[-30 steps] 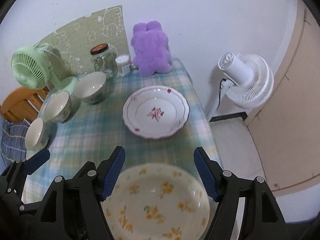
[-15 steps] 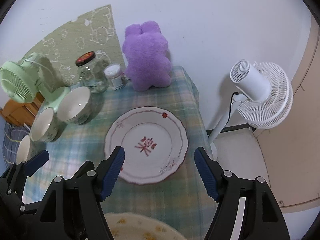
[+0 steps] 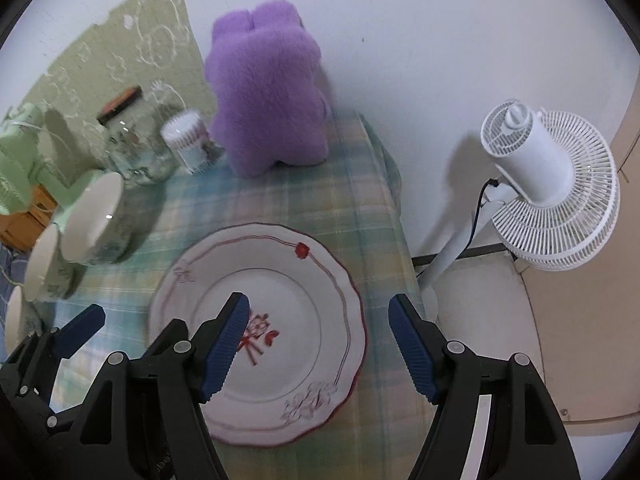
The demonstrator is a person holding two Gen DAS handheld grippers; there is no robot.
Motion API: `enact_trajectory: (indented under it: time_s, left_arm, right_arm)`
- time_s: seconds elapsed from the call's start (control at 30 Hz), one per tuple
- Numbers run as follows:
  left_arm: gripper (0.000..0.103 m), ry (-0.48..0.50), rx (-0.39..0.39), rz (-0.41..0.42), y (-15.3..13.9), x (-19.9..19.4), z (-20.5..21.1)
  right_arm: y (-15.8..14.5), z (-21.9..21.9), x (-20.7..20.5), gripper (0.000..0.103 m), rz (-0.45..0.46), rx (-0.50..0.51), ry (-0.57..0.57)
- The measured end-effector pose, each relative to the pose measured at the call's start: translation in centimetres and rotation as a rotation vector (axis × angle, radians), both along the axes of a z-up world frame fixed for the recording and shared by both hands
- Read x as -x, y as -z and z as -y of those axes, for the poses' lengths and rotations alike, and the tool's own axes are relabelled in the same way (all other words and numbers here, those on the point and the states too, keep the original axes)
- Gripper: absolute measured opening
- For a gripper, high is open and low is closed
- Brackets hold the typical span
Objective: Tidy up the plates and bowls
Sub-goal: 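Move both grippers toward the white plate with red pattern, then close both grippers on the rim of the white red-patterned plate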
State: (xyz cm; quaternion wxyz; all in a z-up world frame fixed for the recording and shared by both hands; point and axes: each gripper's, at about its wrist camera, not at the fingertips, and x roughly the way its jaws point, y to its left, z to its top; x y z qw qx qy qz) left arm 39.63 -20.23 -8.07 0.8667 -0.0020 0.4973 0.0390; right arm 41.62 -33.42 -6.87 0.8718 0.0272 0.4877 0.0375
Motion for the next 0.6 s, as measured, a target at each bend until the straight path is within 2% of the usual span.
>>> enact_trajectory:
  time_s: [0.23,0.37,0.5,0.6]
  left_arm:
    - [0.068,-0.014,0.001,-0.067,3.0,-1.6,0.0]
    - [0.064,-0.017,-0.006,-0.1,4.5,-2.0,0.1]
    - [0.064,-0.004,-0.02,-0.089,4.9,-1.8,0.1]
    - [0.064,0.003,-0.026,-0.091,5.0,-1.9,0.2]
  right_arm:
    - [3.0,0.1,-1.7,0.075,-0.068,-0.016,0.0]
    - [4.7,0.3,-2.6,0.074,-0.096,-0.019,-0.005]
    - [5.6,0.3,-3.4,0.061,-0.123,-0.035,-0.022]
    - [5.8,-0.2,-3.8,0.058,-0.124,-0.007,-0.038]
